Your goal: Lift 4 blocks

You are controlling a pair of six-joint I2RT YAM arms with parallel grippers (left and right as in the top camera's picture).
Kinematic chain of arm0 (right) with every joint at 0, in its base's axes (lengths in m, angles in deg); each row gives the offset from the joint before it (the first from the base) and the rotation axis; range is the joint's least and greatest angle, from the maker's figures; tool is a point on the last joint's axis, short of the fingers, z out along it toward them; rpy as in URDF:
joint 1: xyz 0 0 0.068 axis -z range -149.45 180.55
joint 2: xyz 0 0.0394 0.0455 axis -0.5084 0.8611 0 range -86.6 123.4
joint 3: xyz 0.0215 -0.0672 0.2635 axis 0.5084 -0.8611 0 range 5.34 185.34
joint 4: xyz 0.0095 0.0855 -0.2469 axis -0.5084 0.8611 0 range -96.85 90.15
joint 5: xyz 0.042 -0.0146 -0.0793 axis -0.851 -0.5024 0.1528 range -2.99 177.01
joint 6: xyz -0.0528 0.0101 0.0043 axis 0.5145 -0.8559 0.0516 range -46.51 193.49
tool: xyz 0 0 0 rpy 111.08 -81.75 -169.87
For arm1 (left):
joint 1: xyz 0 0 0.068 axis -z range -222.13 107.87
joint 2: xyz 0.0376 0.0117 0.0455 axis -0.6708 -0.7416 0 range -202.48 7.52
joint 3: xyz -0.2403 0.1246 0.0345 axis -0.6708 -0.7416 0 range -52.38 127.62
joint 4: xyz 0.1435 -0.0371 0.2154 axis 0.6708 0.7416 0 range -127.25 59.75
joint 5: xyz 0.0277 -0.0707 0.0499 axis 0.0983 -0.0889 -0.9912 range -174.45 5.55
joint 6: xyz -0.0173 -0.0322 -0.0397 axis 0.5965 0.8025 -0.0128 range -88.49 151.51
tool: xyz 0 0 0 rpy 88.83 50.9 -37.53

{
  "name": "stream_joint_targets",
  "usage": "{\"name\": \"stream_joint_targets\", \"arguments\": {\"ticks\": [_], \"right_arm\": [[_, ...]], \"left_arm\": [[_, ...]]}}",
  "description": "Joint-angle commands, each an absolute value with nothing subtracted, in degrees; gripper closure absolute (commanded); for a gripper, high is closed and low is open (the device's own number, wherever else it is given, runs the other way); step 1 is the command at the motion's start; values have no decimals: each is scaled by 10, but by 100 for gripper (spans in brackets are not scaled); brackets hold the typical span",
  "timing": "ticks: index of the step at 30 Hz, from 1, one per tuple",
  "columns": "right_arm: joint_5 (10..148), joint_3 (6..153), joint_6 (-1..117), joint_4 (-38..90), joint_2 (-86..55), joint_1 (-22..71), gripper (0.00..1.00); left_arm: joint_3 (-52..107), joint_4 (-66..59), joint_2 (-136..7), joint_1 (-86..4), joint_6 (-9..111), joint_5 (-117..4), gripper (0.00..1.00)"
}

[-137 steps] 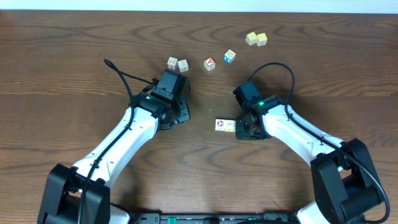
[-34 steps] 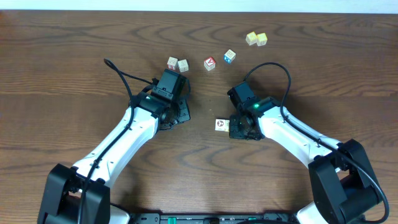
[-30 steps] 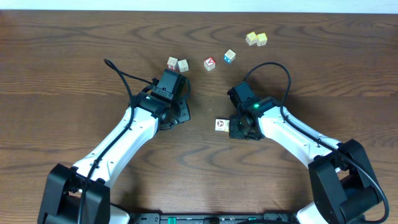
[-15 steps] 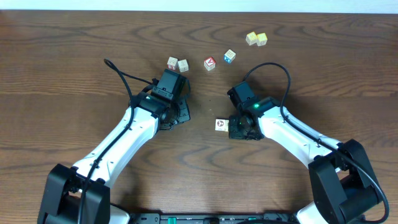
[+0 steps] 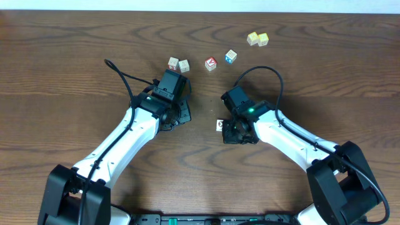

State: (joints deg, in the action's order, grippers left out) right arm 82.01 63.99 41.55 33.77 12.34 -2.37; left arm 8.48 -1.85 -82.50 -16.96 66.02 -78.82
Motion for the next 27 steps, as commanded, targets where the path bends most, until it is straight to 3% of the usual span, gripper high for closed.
{"name": "stream_joint_targets", "arguments": {"ticks": [1,27], "right_arm": [[851,636,401,336,117,-29,98],[853,636,403,316,131,-29,98]], "left_arm": [[74,-17,-824,-171,661,-796,93],[74,-17,-824,-171,661,-796,92]]}}
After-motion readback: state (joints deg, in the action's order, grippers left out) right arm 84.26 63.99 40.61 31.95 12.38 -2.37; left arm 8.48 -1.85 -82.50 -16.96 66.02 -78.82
